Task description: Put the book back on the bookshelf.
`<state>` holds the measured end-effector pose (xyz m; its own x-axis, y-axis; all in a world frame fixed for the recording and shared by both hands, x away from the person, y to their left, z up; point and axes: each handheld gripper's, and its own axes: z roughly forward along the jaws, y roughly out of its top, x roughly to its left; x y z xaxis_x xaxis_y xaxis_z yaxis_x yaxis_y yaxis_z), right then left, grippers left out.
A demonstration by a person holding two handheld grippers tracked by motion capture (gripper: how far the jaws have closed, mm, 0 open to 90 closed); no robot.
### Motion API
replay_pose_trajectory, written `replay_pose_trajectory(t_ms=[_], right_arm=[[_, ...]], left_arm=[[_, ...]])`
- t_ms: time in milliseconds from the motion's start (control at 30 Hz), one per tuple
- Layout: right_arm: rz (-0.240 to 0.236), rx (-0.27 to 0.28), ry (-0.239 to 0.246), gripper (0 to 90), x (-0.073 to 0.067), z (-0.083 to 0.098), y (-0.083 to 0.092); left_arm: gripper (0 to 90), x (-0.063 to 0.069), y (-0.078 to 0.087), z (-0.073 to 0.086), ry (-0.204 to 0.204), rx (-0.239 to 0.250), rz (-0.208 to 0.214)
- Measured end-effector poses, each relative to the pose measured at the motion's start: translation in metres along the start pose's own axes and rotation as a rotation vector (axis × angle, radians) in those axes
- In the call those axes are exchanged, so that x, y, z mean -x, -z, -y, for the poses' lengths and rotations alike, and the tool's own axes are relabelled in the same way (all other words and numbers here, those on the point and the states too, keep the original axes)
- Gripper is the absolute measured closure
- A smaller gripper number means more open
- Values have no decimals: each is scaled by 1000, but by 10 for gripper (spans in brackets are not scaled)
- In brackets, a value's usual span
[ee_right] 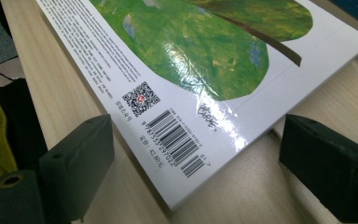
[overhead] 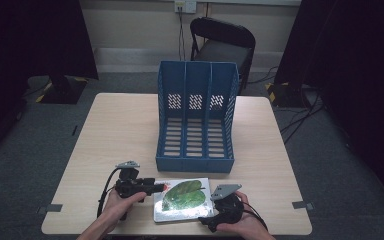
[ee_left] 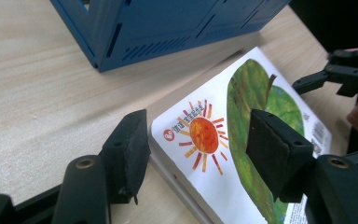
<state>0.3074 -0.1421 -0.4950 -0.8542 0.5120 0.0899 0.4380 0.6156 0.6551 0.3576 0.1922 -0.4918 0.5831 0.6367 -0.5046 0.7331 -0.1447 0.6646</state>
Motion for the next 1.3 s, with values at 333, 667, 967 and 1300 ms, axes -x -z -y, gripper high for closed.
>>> replay_pose_trajectory(t_ms=[333, 667, 967, 1300], right_arm=[[-2, 4, -19, 83, 1, -1, 0], [-3, 5, -22, 81, 1, -1, 0], [-20, 1, -35, 95, 3, -2, 1], [-25, 2, -41, 128, 5, -1, 2]], left_arm=[[396, -1, 8, -2, 36, 74, 68], [376, 1, 5, -3, 18, 55, 42], [405, -2, 9, -3, 49, 73, 77], [505, -2, 9, -4, 35, 65, 115]])
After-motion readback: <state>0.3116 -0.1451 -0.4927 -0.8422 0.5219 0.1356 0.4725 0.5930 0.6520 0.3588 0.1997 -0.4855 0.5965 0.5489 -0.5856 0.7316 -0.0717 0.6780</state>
